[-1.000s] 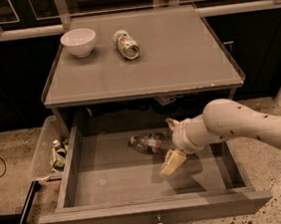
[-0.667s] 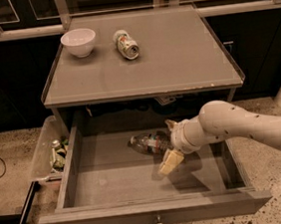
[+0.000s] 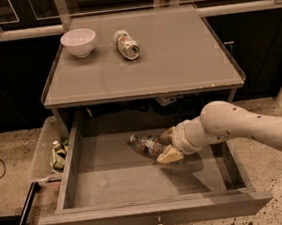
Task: Pick water bottle from top drawer and place on counter
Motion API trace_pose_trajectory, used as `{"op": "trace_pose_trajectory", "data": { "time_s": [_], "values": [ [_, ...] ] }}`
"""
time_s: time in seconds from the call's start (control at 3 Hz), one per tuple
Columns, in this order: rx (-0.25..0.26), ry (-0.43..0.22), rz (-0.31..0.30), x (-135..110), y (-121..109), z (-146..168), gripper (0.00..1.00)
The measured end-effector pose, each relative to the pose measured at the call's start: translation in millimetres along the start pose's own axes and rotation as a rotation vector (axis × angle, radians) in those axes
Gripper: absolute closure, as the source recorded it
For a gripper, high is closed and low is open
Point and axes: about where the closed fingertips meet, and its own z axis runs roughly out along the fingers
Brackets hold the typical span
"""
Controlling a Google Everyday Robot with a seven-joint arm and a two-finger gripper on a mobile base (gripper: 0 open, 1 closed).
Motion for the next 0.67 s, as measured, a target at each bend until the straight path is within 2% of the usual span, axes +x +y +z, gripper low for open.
{"op": "trace_pose_trajectory", "data": {
  "time_s": [0.67],
  "values": [
    [0.000, 0.000, 0.000, -0.1, 0.1, -0.1, 0.89]
  ]
}}
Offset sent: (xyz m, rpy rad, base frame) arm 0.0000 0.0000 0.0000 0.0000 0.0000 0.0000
